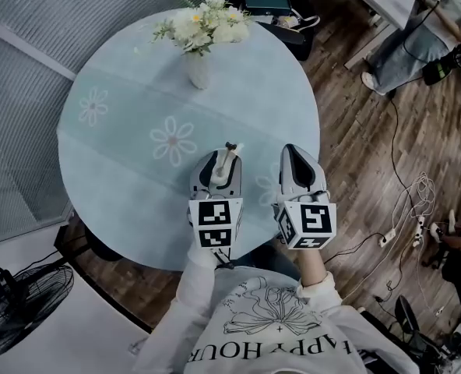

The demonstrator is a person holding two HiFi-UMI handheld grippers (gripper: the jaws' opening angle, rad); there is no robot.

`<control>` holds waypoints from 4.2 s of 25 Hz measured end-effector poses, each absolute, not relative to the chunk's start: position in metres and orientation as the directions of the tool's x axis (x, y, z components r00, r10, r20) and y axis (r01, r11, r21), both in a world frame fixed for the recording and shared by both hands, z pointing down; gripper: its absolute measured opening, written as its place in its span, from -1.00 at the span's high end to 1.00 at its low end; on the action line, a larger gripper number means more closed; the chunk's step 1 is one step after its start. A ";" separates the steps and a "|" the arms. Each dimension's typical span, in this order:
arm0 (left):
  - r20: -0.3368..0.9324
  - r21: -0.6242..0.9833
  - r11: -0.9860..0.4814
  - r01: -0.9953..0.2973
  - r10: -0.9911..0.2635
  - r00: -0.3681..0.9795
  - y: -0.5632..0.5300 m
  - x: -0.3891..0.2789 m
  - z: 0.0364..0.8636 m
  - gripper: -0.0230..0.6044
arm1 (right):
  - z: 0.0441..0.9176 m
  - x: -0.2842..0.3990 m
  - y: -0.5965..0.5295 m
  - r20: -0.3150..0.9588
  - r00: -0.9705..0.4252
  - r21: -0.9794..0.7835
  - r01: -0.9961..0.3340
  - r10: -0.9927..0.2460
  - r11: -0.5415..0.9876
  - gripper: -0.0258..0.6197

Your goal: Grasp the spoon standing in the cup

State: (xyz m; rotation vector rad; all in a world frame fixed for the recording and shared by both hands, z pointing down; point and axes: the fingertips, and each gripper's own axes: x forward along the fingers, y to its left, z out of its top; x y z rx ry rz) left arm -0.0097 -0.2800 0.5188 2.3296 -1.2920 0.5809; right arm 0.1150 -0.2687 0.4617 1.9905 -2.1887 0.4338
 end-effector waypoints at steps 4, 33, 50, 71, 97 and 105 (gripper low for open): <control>0.563 0.167 -0.487 -0.857 -0.667 0.488 -0.284 -0.005 0.535 0.40 | 0.471 0.120 -0.270 0.324 -0.089 -0.105 -0.993 -0.942 0.058 0.89; 0.678 0.121 -0.521 -0.845 -0.578 0.454 -0.306 0.013 0.592 0.37 | 0.509 0.133 -0.273 0.408 -0.065 -0.107 -0.994 -0.911 0.023 0.89; 0.710 0.105 -0.510 -0.854 -0.563 0.424 -0.313 0.013 0.606 0.38 | 0.520 0.131 -0.277 0.429 -0.076 -0.109 -0.994 -0.900 0.032 0.89; 0.710 0.106 -0.488 -0.866 -0.573 0.410 -0.313 0.006 0.602 0.55 | 0.512 0.131 -0.278 0.414 -0.080 -0.114 -0.993 -0.907 0.036 0.89; 0.559 0.050 -0.402 -0.914 -0.748 0.359 -0.289 -0.022 0.504 0.55 | 0.446 0.111 -0.265 0.270 -0.168 -0.107 -0.984 -0.948 0.144 0.89; 0.507 0.034 -0.329 -0.944 -0.808 0.300 -0.272 -0.044 0.474 0.55 | 0.424 0.093 -0.257 0.214 -0.234 -0.111 -0.970 -0.948 0.215 0.89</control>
